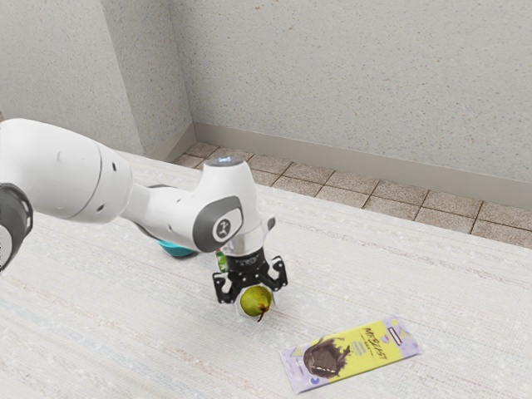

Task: Place the pear in the bowl.

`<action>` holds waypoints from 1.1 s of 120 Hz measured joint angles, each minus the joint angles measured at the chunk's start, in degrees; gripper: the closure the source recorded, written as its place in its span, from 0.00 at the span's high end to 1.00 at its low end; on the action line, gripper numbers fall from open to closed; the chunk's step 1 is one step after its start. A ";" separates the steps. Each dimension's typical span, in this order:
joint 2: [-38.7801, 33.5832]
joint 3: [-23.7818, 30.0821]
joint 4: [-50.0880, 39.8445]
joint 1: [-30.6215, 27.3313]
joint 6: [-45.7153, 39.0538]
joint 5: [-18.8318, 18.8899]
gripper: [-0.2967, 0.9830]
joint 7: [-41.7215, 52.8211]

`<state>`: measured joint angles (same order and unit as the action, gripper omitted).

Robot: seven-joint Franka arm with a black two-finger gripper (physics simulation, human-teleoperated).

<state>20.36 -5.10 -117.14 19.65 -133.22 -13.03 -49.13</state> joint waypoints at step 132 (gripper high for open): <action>-1.49 -0.02 2.42 1.10 -0.72 1.88 0.34 0.24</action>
<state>18.87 -5.11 -114.72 20.75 -133.94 -11.15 -48.89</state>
